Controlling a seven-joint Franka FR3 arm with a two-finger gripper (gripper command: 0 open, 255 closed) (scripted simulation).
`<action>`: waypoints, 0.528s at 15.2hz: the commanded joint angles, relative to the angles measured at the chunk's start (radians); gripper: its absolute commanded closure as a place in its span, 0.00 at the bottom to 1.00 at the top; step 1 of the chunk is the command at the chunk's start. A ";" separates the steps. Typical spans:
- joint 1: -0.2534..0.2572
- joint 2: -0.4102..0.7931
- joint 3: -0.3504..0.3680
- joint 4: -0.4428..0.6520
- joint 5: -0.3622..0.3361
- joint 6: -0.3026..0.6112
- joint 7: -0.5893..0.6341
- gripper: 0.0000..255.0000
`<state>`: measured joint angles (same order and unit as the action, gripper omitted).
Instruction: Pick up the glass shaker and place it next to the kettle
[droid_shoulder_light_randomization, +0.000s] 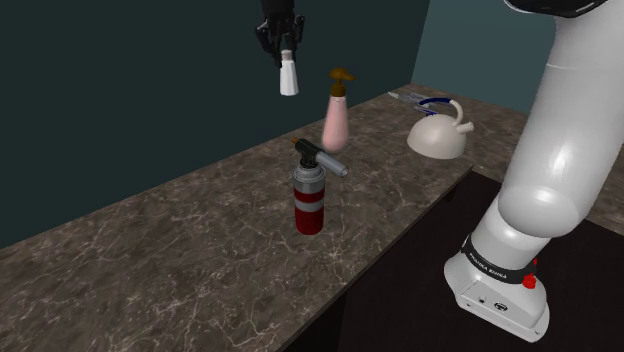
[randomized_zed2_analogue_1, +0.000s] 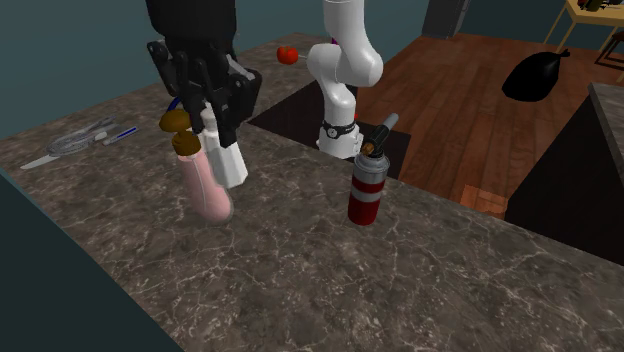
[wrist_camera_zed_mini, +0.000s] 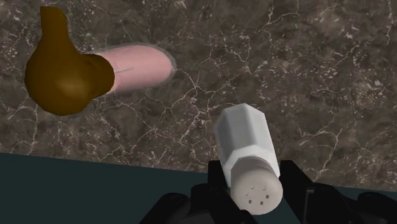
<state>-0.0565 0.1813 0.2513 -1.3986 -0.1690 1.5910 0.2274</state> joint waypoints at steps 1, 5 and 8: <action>-0.032 -0.050 -0.016 -0.063 0.016 0.022 -0.044 1.00; -0.088 -0.131 -0.057 -0.168 0.039 0.058 -0.136 1.00; -0.126 -0.181 -0.091 -0.230 0.051 0.080 -0.206 1.00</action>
<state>-0.1711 0.0217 0.1695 -1.6010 -0.1224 1.6617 0.0428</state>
